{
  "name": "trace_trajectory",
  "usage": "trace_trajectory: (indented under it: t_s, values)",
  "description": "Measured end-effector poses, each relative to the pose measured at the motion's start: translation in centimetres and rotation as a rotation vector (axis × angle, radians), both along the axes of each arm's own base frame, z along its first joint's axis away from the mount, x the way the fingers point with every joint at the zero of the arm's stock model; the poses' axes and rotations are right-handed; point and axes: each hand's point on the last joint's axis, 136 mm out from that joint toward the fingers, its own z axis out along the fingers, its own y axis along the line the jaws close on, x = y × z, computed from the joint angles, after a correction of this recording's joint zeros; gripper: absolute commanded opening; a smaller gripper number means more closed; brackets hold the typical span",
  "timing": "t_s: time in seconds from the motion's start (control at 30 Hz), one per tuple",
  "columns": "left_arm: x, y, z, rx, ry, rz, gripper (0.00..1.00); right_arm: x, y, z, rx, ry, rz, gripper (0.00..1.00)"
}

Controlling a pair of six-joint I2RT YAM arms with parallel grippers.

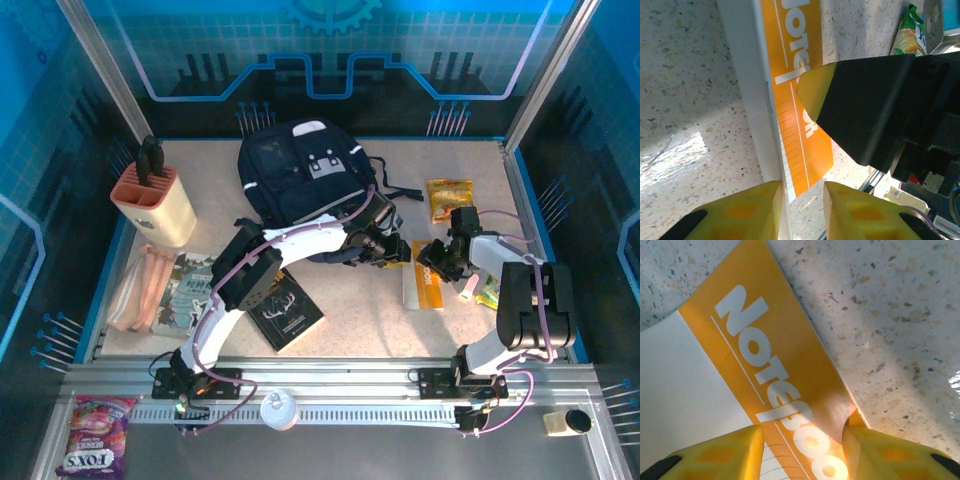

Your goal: Pack books, pencil case, and school supplies into a backpack

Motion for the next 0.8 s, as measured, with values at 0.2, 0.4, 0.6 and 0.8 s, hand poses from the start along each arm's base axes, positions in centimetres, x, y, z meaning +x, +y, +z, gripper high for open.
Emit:
trace_trajectory:
  t_s: [0.2,0.4,0.6,0.8]
  values:
    - [0.3,0.2,-0.6,0.016,-0.004,0.012,0.31,0.0,0.0,0.0,0.002,-0.002,0.001,0.44]
    - [0.9,0.6,-2.1,0.058,-0.013,0.041,0.26,0.3,0.4,0.0,0.024,-0.014,0.007,0.44]
    - [1.4,0.9,-2.3,0.074,-0.029,0.059,0.13,0.3,0.5,0.0,0.03,-0.018,0.009,0.44]
    - [2.0,1.5,-2.2,0.077,-0.038,0.074,0.0,0.5,0.8,0.5,0.045,-0.044,0.01,0.52]
